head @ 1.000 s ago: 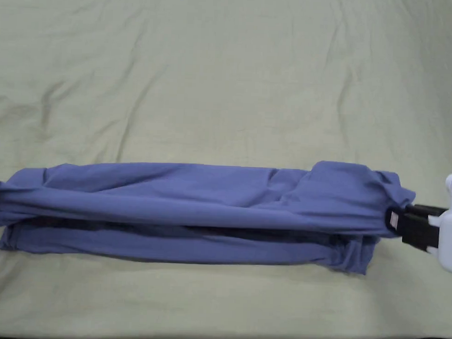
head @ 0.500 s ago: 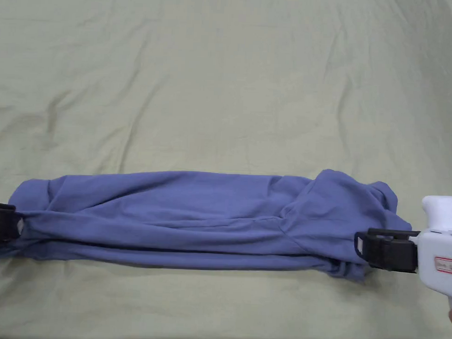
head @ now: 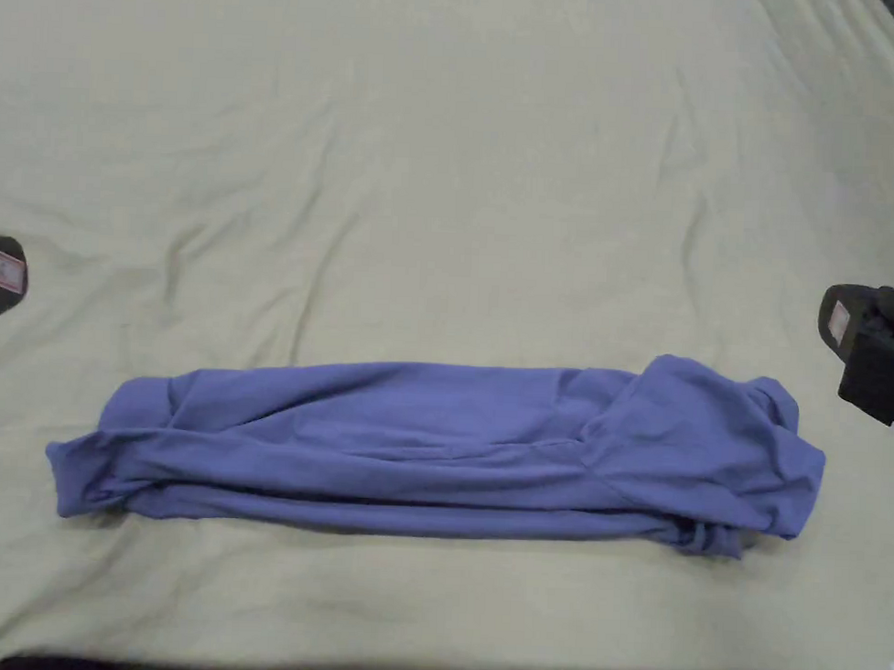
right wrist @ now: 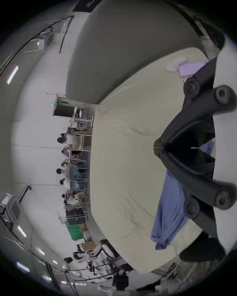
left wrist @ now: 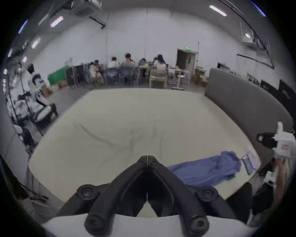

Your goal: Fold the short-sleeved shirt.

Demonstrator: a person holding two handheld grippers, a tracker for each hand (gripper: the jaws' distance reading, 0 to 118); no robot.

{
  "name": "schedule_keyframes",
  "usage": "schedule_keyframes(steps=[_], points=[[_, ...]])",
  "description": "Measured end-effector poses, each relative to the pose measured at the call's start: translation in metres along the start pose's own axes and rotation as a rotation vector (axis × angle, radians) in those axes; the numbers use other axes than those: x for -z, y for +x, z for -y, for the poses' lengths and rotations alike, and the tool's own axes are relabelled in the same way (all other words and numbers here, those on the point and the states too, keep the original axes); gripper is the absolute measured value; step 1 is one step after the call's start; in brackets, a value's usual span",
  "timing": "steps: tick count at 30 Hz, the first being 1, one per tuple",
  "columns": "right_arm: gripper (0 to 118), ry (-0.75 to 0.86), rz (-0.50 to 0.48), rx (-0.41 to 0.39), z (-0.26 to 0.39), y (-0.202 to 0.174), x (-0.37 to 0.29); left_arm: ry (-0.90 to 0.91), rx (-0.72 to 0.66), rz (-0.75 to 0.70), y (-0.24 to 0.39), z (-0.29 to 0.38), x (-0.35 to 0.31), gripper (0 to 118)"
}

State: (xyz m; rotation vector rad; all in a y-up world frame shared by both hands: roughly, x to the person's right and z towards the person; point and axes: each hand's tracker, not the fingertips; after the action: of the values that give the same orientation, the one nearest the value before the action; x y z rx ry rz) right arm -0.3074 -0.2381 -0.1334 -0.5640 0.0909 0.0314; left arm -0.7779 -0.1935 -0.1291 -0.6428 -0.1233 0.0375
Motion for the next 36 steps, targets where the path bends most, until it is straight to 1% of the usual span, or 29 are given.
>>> schedule_keyframes(steps=[1,2,3,4,5,7,9,10,11,12,13,14,15,17,19,21,22,23,24,25,26,28,29,30,32,33,34,35,36], points=[[2,-0.033,-0.047,0.027,-0.001,0.001,0.005,0.021,0.017,-0.045,0.001,0.002,0.004,0],[2,-0.022,-0.047,0.048,0.0,0.0,0.006,0.033,0.041,-0.08,0.001,0.003,0.007,0],[2,-0.017,-0.059,0.056,0.003,-0.001,0.007,-0.004,0.038,-0.075,-0.007,0.001,0.013,0],[2,-0.051,-0.079,0.056,0.005,-0.002,0.01,-0.074,-0.015,-0.006,-0.022,0.015,0.024,0],[2,-0.055,-0.082,0.06,0.006,-0.003,0.011,-0.087,-0.066,0.047,-0.034,0.02,0.032,0],[2,-0.079,-0.112,0.081,0.012,-0.003,0.015,-0.161,-0.24,0.261,-0.075,0.037,0.062,0],[2,-0.117,-0.142,0.096,0.018,-0.007,0.022,-0.223,-0.437,0.395,-0.112,0.06,0.088,0],[2,-0.141,-0.149,0.091,0.02,-0.011,0.026,-0.208,-0.507,0.452,-0.134,0.074,0.101,0],[2,-0.162,-0.148,0.083,0.024,-0.014,0.03,-0.212,-0.594,0.487,-0.152,0.085,0.112,11],[2,-0.182,-0.141,0.076,0.028,-0.018,0.034,-0.262,-0.71,0.512,-0.184,0.1,0.128,37],[2,-0.195,-0.139,0.074,0.031,-0.023,0.037,-0.289,-0.776,0.521,-0.202,0.114,0.141,82],[2,-0.206,-0.144,0.074,0.033,-0.027,0.041,-0.299,-0.784,0.521,-0.216,0.124,0.148,89],[2,-0.227,-0.16,0.082,0.038,-0.031,0.046,-0.299,-0.791,0.463,-0.226,0.13,0.156,89],[2,-0.261,-0.186,0.094,0.043,-0.039,0.057,-0.362,-0.765,0.416,-0.207,0.147,0.173,89],[2,-0.295,-0.211,0.098,0.047,-0.048,0.07,-0.461,-0.728,0.486,-0.187,0.161,0.205,89],[2,-0.316,-0.23,0.095,0.047,-0.055,0.078,-0.568,-0.685,0.546,-0.165,0.158,0.235,89],[2,-0.319,-0.236,0.09,0.047,-0.058,0.081,-0.576,-0.622,0.546,-0.148,0.161,0.245,92],[2,-0.321,-0.242,0.087,0.046,-0.061,0.082,-0.522,-0.571,0.54,-0.14,0.158,0.24,95],[2,-0.323,-0.252,0.084,0.045,-0.064,0.084,-0.441,-0.543,0.58,-0.142,0.153,0.237,95],[2,-0.323,-0.26,0.084,0.044,-0.065,0.085,-0.441,-0.553,0.585,-0.137,0.151,0.238,65],[2,-0.322,-0.271,0.084,0.043,-0.066,0.087,-0.449,-0.566,0.578,-0.136,0.151,0.239,9],[2,-0.319,-0.292,0.089,0.04,-0.067,0.089,-0.471,-0.586,0.55,-0.136,0.16,0.243,9],[2,-0.317,-0.292,0.084,0.039,-0.067,0.088,-0.496,-0.559,0.571,-0.138,0.16,0.242,9],[2,-0.312,-0.29,0.079,0.037,-0.066,0.087,-0.474,-0.553,0.561,-0.141,0.161,0.234,9],[2,-0.302,-0.283,0.066,0.035,-0.063,0.084,-0.445,-0.597,0.541,-0.157,0.157,0.221,9],[2,-0.298,-0.278,0.063,0.034,-0.059,0.083,-0.432,-0.603,0.513,-0.165,0.155,0.21,9],[2,-0.293,-0.273,0.059,0.033,-0.055,0.082,-0.42,-0.579,0.484,-0.173,0.152,0.198,9],[2,-0.288,-0.267,0.063,0.033,-0.052,0.081,-0.416,-0.586,0.468,-0.18,0.15,0.189,9],[2,-0.281,-0.264,0.07,0.033,-0.048,0.079,-0.404,-0.596,0.419,-0.189,0.143,0.179,9]])
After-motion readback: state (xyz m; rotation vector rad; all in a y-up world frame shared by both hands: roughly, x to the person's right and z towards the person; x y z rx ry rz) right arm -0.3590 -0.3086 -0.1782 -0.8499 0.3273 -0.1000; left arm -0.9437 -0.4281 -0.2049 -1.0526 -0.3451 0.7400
